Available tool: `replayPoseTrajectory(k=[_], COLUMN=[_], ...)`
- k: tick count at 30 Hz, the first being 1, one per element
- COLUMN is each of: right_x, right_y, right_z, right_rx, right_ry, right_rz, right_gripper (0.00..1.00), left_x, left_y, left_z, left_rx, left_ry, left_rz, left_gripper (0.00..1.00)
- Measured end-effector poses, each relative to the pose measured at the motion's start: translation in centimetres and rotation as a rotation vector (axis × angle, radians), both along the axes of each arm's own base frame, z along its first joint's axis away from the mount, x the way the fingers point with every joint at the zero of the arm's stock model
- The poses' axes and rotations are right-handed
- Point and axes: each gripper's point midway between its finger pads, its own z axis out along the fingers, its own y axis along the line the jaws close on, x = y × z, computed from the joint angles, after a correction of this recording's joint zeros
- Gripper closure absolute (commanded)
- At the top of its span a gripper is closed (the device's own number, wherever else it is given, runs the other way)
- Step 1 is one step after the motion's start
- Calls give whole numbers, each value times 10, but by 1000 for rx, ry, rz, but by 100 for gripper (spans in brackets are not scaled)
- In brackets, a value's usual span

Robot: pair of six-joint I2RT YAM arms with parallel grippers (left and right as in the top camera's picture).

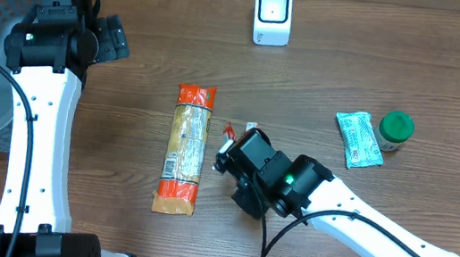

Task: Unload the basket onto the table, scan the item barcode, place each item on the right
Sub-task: 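Lower the right gripper and grasp the spaghetti pack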

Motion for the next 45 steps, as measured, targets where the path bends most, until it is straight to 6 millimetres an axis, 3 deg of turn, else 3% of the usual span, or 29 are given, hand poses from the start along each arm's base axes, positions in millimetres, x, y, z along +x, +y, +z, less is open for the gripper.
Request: replayPoseTrajectory(k=[4, 9, 14, 23, 28, 31, 36, 39, 42, 44, 45], right_x=[-11, -23, -18, -7, -8, -8, -9, -9, -8, -7, -6], right_y=[7, 41, 69, 96, 96, 96, 98, 98, 99, 99, 99], right_z=[1, 17, 29, -19, -44, -46, -45, -45, -44, -44, -45], right_rx=[32, 213, 343, 323, 289, 288, 296, 297, 301, 303, 299], right_ry=[34, 69, 39, 119, 164, 166, 168, 167, 161, 154, 150], right_rz=[96, 231, 284, 296, 291, 291, 295, 295, 301, 303, 297], right_gripper=[96, 97, 97, 97, 96, 89, 87, 83, 62, 54, 44], left_x=[0, 0, 0, 0, 0, 0, 0, 0, 0, 0, 0], left_y=[0, 0, 0, 0, 0, 0, 0, 0, 0, 0, 0], left_z=[0, 0, 0, 0, 0, 0, 0, 0, 0, 0, 0], left_rx=[0, 0, 0, 0, 0, 0, 0, 0, 0, 0, 0], left_ry=[0, 0, 0, 0, 0, 0, 0, 0, 0, 0, 0], left_rz=[0, 0, 0, 0, 0, 0, 0, 0, 0, 0, 0], left_gripper=[0, 0, 0, 0, 0, 0, 0, 0, 0, 0, 0])
